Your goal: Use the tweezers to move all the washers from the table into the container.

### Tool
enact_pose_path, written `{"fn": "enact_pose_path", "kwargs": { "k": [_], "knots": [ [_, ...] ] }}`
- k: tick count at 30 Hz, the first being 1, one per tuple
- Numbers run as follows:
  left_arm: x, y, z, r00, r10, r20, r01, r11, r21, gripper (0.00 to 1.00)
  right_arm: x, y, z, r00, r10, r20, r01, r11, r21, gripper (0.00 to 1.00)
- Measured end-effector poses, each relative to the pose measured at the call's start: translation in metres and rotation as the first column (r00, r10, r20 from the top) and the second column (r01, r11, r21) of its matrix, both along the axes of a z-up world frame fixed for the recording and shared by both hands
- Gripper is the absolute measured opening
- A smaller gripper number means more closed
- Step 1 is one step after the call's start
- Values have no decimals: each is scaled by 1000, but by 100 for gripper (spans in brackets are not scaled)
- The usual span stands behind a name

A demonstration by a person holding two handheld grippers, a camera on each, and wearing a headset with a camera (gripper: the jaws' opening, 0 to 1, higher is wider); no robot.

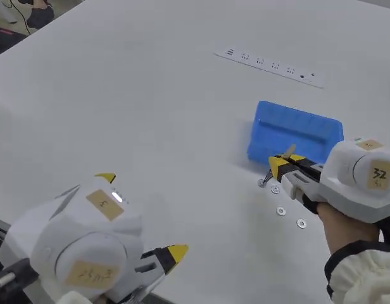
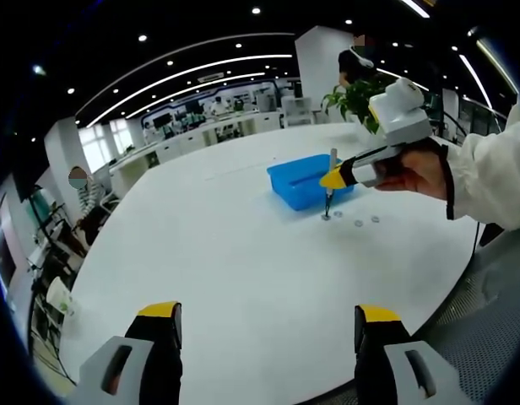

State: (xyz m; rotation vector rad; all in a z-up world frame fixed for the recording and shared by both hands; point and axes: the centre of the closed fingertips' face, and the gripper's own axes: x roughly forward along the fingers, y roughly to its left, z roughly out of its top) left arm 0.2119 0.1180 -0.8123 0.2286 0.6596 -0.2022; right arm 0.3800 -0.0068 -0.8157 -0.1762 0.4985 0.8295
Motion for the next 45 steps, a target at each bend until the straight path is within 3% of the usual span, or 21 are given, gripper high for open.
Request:
{"fn": "enact_pose_path", "kwargs": {
  "k": [6,16,23,45],
  "knots": [
    [1,0,-1,1000,-2,2,2,1000,-2,85,-1,-3,-2,1000,17,7,-17,1000,-25,0],
    [3,0,0,1000,-4,16,4,1000,-9,86,5,-10,-2,996,-33,-78,33,999,0,0],
    [2,0,3,1000,-5,25,5,1000,-12,86,5,-13,-1,993,-49,-109,51,999,10,0],
    [1,-3,8,999,-7,38,8,1000,-16,86,-6,-8,36,998,-15,-59,17,1000,22,0]
  ]
}}
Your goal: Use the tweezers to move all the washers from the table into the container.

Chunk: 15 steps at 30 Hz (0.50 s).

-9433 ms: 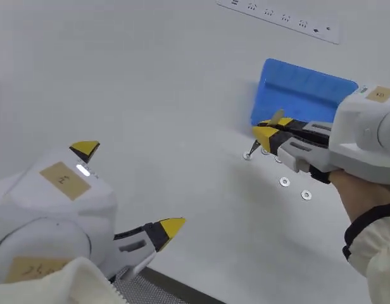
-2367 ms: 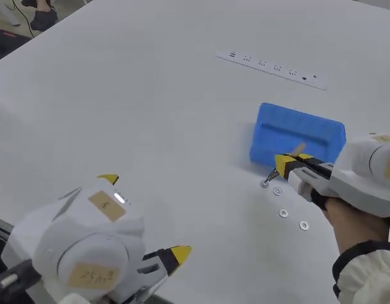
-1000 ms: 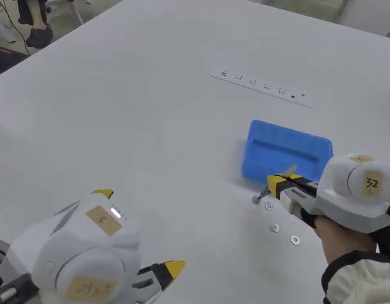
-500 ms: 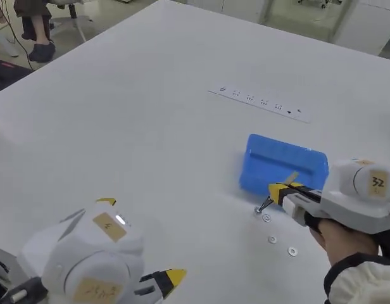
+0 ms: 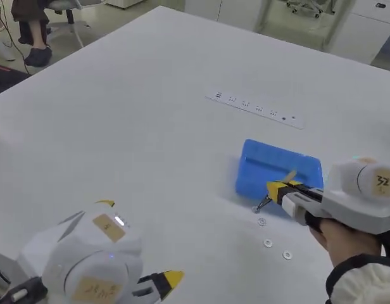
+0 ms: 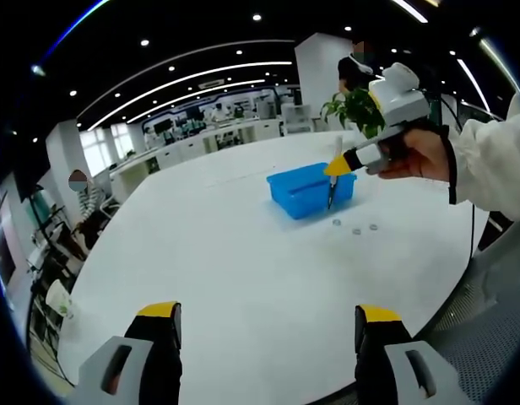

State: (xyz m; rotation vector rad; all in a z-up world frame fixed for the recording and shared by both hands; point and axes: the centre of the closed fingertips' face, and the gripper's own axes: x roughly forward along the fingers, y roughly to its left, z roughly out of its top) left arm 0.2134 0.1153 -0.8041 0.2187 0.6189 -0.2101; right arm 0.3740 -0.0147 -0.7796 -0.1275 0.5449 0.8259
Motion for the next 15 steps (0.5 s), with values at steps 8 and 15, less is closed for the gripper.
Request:
{"fn": "enact_pose_path", "kwargs": {
  "k": [8,15],
  "knots": [
    [0,0,-1,1000,-2,-5,2,1000,1,86,6,2,12,1000,7,31,-8,1000,5,0],
    [-1,1,-1,1000,-1,-7,1,1000,3,86,14,4,22,998,4,57,-4,1000,10,0]
  ]
}}
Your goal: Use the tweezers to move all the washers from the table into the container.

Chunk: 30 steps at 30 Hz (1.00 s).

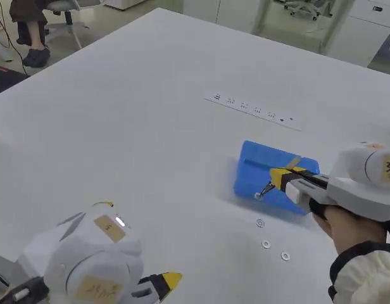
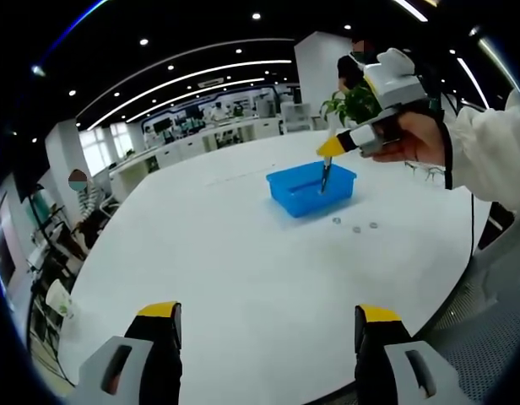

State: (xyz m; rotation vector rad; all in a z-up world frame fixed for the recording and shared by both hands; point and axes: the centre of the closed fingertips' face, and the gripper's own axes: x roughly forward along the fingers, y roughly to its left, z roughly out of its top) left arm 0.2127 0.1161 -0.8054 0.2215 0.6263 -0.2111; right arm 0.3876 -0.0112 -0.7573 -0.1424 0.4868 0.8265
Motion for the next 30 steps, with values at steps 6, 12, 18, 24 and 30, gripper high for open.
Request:
{"fn": "enact_pose_path", "kwargs": {
  "k": [6,12,18,24,30],
  "knots": [
    [0,0,-2,1000,-3,-9,3,1000,5,86,7,2,4,1000,-10,9,10,1000,8,0],
    [-1,0,-3,1000,-4,-16,4,1000,8,86,21,1,5,999,-33,21,33,999,14,0],
    [-1,1,-6,1000,-4,-25,4,1000,11,85,29,2,-1,999,-34,22,34,999,-1,0],
    [-2,2,-8,999,-3,-35,4,1000,19,85,36,4,-5,999,-34,24,34,999,-3,0],
    [-3,1,-11,999,-8,-49,9,1000,25,85,44,3,-14,999,-39,14,39,999,-15,0]
  ]
}}
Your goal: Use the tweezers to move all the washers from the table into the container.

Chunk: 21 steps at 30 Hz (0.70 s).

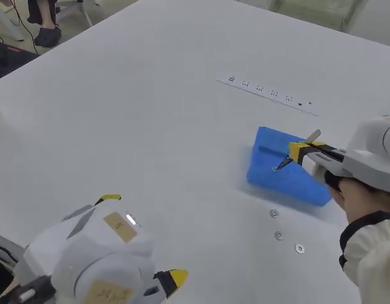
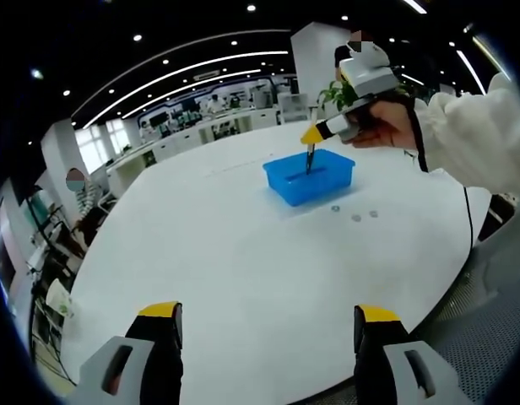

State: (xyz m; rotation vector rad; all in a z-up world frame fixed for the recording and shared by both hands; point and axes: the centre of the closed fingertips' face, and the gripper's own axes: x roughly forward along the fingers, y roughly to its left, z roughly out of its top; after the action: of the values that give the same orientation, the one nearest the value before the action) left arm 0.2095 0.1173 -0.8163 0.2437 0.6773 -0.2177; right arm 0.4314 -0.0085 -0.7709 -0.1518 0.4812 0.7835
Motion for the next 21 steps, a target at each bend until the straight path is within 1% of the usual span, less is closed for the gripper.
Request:
{"fn": "enact_pose_path", "kwargs": {
  "k": [6,12,21],
  "knots": [
    [-2,0,1,1000,1,-6,-1,1000,5,85,4,0,-12,1000,0,-18,0,1000,-16,0],
    [-2,0,1,1000,2,-12,-2,1000,4,85,11,2,-19,1000,-2,-19,2,1000,-28,1],
    [-2,0,0,1000,2,-17,-2,1000,5,85,18,-1,-29,999,-15,-28,14,999,-44,1]
  ]
}}
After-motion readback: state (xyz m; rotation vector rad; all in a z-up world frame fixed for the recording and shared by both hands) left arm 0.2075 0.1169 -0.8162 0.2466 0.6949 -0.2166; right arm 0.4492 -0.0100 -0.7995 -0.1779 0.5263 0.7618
